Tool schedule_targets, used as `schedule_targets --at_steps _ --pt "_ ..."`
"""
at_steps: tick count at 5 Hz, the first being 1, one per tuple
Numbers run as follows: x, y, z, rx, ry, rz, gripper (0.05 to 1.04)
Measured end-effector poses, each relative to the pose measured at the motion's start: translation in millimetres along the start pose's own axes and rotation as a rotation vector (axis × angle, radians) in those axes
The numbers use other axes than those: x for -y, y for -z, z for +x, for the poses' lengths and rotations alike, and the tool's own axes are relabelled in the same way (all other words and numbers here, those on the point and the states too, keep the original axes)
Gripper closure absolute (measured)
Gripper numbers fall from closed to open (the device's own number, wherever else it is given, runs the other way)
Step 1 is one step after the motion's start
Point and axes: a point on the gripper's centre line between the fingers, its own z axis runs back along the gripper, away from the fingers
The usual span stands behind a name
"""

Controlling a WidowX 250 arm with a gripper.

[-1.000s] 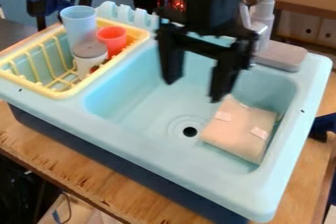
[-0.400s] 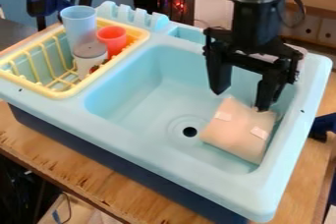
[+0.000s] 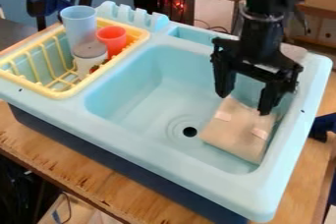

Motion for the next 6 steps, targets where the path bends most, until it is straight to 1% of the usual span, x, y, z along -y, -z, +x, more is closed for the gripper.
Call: schedule_targets --at_steps 1,2,3,4,5,6 --pt "-4.6 11.8 1.6 -0.021 -0.015 0.037 0.083" --pt "-5.4 20.5 2.2 -0.039 -0.017 0.040 0.083" --pt "-3.2 23.4 4.0 -0.035 0.003 0.023 0.083" --pt "-2.0 33.3 -2.9 -0.058 -0.005 0.014 0.083" --pt "-1.0 36.2 -15.7 -0.082 -0.011 0.002 0.083" --pt "1.2 37.2 -37.4 -0.093 -0.018 -0.042 0.083"
